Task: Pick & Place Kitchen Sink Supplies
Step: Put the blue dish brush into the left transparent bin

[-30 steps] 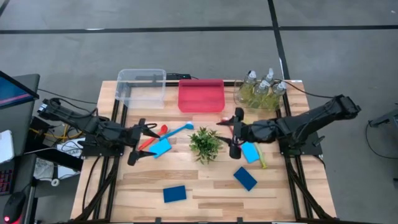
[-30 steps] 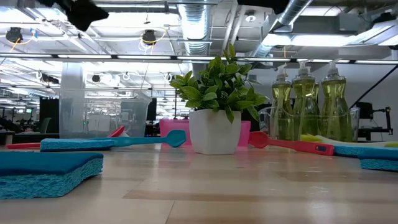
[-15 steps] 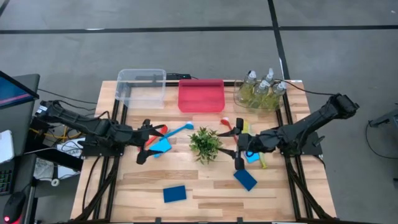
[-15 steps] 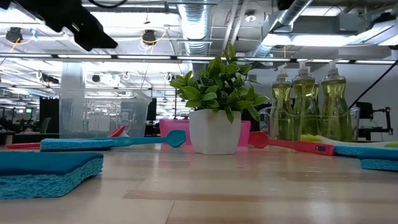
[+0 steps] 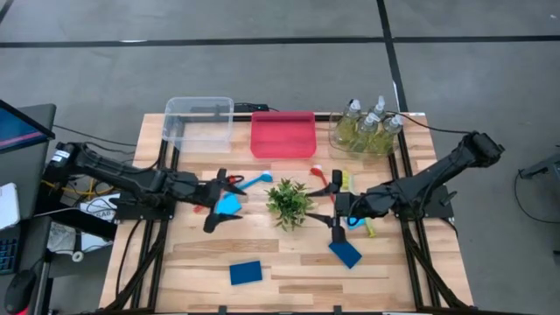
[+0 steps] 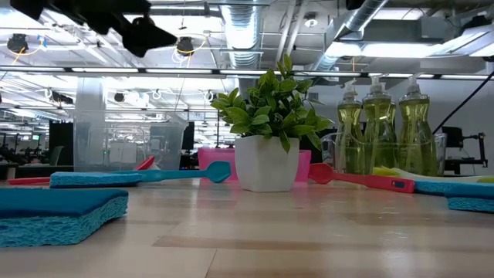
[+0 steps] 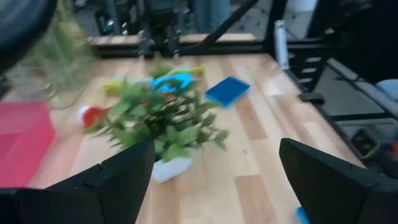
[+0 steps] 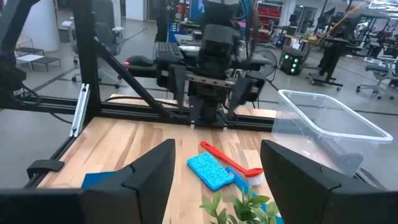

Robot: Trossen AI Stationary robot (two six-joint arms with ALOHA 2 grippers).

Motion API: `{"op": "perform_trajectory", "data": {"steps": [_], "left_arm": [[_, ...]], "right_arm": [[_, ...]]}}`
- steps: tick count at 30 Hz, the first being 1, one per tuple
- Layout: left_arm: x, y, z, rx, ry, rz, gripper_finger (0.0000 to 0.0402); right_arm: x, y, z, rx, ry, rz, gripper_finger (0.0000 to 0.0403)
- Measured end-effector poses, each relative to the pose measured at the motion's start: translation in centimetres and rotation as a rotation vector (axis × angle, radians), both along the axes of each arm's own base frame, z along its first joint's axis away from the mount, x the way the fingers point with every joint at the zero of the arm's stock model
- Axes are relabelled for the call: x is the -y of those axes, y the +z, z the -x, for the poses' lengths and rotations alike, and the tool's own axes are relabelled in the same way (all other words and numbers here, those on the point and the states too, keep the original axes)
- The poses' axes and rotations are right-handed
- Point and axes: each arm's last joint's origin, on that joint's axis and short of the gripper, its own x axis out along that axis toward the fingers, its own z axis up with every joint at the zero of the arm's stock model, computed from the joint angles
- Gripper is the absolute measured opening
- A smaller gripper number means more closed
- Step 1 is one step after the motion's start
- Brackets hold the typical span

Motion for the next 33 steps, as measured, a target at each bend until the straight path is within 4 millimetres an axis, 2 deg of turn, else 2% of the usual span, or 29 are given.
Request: {"op": "perform_trajectory", "data": {"steps": [7, 19, 26, 33], "left_arm": [[-0.6, -0.6, -0.6, -0.037, 0.011, 0.004, 0.0346], [-2.3, -0.9, -0.9, -0.053, 0.207, 0.035, 0.0344], [-4.1, -2.4, -0.6, -0.202, 0.386, -0.025, 0.0314], [-5.6, -4.7, -1.9, -0.321, 0.462, -0.045, 0.0297]], "right_arm": [[0.0, -0.2, 0.0, -0.015, 0.0, 0.006, 0.023], [0.0, -0.2, 0.0, -0.016, 0.0, -0.001, 0.023], [0.0, -0.2, 0.0, -0.023, 0.0, 0.002, 0.023], [0.0, -0.2, 0.0, -0.023, 0.0, 0.002, 0.023]]}}
